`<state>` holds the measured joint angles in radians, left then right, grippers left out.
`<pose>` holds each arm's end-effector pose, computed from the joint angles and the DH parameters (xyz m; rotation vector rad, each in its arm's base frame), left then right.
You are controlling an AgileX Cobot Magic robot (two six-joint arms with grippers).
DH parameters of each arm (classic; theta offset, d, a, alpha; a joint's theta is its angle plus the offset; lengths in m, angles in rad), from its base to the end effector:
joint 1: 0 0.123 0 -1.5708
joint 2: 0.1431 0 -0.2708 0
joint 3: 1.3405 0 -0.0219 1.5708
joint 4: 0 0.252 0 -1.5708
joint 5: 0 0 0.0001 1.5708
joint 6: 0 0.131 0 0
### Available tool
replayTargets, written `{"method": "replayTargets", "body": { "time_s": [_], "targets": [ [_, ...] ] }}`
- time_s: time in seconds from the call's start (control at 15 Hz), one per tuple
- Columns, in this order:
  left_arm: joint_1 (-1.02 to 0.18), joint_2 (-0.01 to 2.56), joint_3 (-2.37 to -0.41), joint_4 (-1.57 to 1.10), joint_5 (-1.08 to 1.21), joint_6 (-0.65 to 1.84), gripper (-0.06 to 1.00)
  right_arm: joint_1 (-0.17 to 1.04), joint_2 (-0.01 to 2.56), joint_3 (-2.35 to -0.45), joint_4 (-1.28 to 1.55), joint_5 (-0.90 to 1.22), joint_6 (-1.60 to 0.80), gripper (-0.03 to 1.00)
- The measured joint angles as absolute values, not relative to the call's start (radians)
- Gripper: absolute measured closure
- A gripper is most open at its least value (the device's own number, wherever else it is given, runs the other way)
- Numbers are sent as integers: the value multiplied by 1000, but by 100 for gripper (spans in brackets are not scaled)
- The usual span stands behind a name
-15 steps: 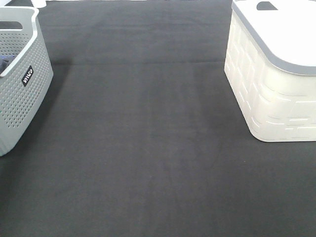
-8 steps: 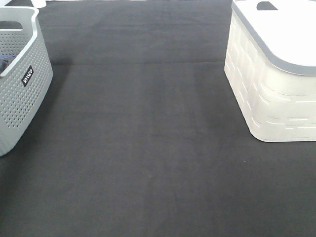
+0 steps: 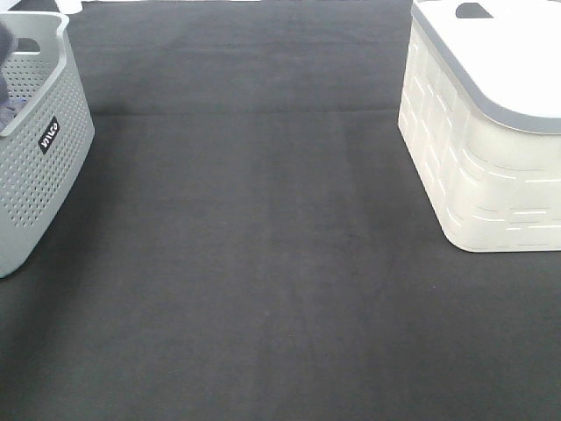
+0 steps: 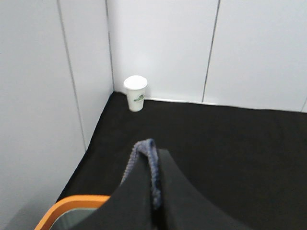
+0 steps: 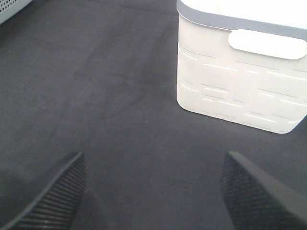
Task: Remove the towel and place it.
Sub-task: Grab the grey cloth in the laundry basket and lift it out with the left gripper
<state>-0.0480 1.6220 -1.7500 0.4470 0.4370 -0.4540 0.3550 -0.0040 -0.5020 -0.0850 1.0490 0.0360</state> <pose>0.4211 0.0038 0.4403 -0.1307 1.7472 0.0940 0.0464 0.0069 0.2622 -0.3183 2.0016 0.1459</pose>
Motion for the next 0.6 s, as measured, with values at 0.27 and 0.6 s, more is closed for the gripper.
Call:
{"method": "replayTargets", "body": {
  "time_s": [0.27, 0.6],
  "targets": [
    [-127, 1622, -1919, 407, 424, -432, 94, 355, -4, -502, -85, 1049, 36, 20],
    [-221, 1723, -2141, 52, 439, -212, 94, 355, -4, -502, -85, 1049, 36, 20]
  ]
}}
